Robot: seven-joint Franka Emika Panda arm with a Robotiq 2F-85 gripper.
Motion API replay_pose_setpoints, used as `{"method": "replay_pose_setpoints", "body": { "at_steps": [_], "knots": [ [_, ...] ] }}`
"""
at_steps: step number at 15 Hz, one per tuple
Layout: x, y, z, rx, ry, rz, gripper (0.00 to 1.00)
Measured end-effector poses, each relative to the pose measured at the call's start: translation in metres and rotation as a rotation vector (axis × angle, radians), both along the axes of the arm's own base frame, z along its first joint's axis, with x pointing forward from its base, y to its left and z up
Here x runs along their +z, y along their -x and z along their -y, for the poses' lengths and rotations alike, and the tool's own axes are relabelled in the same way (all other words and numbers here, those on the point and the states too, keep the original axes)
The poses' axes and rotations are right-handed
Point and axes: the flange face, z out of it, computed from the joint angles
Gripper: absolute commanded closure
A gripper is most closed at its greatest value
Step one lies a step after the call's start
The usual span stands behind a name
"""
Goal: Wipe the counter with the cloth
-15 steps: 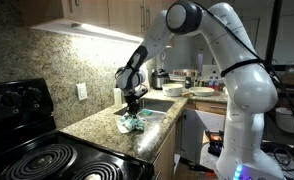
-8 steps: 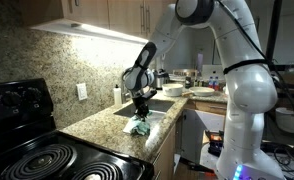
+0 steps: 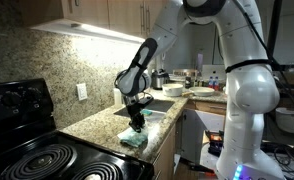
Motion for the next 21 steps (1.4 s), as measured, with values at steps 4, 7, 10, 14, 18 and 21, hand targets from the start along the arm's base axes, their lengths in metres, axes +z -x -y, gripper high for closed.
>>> {"method": "replay_pose_setpoints", "body": {
  "at_steps": [4, 7, 10, 14, 18, 21],
  "knots": [
    [-0.002, 0.007, -0.038, -0.002, -0.065, -0.016, 0.92],
    [-0.005, 0.017, -0.053, -0.029, -0.106, -0.037, 0.92],
    [-0.007, 0.032, -0.055, -0.079, -0.142, -0.055, 0.92],
    [-0.008, 0.047, -0.045, -0.125, -0.164, -0.068, 0.92],
    [-0.008, 0.06, -0.015, -0.15, -0.172, -0.072, 0.92],
    [-0.008, 0.072, 0.021, -0.171, -0.189, -0.082, 0.92]
  ]
}}
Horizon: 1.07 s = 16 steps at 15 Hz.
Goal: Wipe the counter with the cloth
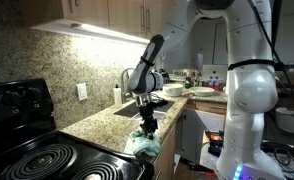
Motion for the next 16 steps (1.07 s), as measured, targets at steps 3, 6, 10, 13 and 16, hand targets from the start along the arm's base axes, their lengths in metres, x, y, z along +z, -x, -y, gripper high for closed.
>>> {"method": "replay_pose_setpoints", "body": {
  "at_steps": [3, 6, 10, 13, 16],
  "knots": [
    [-0.001, 0.011, 0.038, -0.019, -0.02, -0.005, 0.92],
    [0.0, 0.018, 0.071, -0.033, -0.009, 0.001, 0.92],
    [0.012, 0.011, 0.117, -0.029, 0.038, 0.033, 0.92],
    [0.018, 0.012, 0.164, -0.038, 0.053, 0.054, 0.92],
    [0.018, 0.022, 0.212, -0.066, 0.049, 0.055, 0.92]
  ]
}}
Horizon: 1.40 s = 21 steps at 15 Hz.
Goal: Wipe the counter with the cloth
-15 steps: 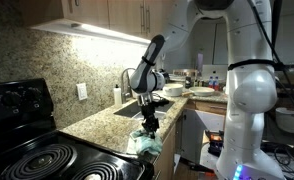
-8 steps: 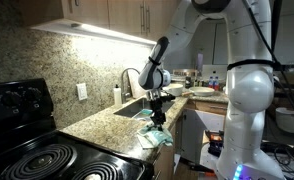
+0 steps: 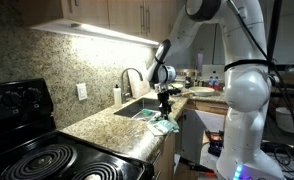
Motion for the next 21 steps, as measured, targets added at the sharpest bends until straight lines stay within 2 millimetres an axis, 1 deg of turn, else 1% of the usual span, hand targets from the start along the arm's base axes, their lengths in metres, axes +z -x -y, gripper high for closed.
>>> {"method": "replay_pose_setpoints", "body": {
  "at_steps": [3, 7, 10, 14, 17, 19, 21],
  "knots": [
    [-0.005, 0.008, 0.037, -0.03, 0.003, -0.004, 0.92],
    [-0.008, 0.005, 0.07, -0.069, 0.023, -0.006, 0.92],
    [-0.002, 0.003, 0.102, -0.108, 0.058, 0.006, 0.92],
    [0.012, 0.01, 0.161, -0.195, 0.127, 0.031, 0.92],
    [0.02, 0.018, 0.199, -0.264, 0.18, 0.034, 0.92],
    [0.018, 0.022, 0.218, -0.301, 0.206, 0.026, 0.92],
    [0.012, 0.022, 0.227, -0.311, 0.22, 0.007, 0.92]
  ]
}}
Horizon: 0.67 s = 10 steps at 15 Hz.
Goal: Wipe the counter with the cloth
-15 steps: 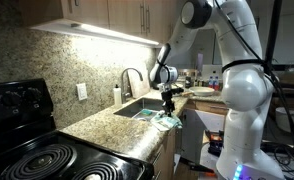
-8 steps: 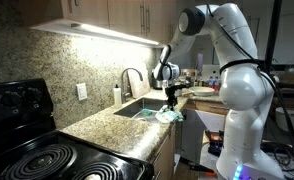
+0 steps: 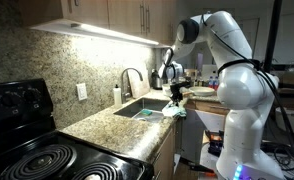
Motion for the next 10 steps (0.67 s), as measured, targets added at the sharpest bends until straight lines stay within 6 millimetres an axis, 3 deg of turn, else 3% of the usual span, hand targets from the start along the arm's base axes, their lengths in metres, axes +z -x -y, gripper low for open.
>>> {"method": "replay_pose_setpoints", "body": {
  "at_steps": [4, 10],
  "knots": [
    [-0.016, -0.013, -0.017, 0.042, -0.041, -0.036, 0.92],
    [-0.027, -0.034, -0.083, 0.153, -0.162, -0.051, 0.92]
  ]
}}
